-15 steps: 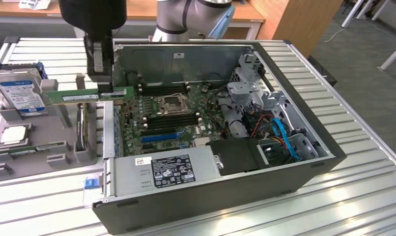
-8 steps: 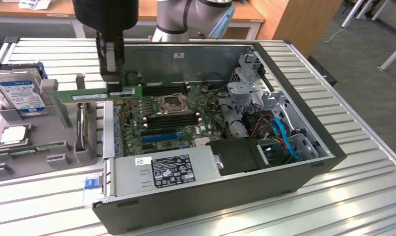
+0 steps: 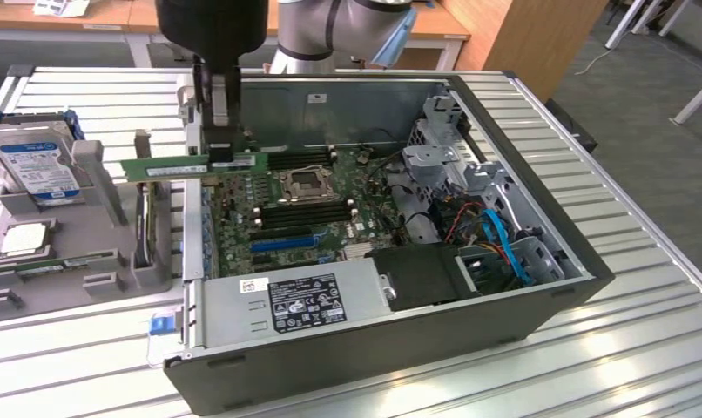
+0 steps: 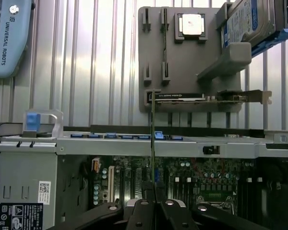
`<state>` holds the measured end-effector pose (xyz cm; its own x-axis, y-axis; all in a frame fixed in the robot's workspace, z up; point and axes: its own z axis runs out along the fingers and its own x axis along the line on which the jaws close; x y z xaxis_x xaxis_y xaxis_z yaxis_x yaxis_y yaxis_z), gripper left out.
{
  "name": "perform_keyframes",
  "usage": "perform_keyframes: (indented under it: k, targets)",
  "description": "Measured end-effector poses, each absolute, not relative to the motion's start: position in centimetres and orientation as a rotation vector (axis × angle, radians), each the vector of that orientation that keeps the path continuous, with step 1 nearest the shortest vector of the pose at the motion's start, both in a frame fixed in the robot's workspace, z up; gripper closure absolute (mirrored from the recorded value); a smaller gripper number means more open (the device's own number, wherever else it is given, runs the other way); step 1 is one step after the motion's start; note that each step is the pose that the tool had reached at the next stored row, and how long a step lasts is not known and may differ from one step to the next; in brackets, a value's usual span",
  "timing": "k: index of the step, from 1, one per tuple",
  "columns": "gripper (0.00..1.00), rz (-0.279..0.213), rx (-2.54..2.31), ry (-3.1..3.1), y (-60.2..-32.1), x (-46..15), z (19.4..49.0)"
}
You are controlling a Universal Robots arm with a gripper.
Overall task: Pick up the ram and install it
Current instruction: 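Pick up the ram and move it above insertion slot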
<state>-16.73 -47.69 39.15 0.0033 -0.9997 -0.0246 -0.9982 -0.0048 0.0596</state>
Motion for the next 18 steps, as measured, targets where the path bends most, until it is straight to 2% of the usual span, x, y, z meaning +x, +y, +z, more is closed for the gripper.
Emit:
perform_keyframes:
  k: [18]
  targets:
    - [0.88,-0.096,2.206,-2.197,-47.7,-12.9,39.2]
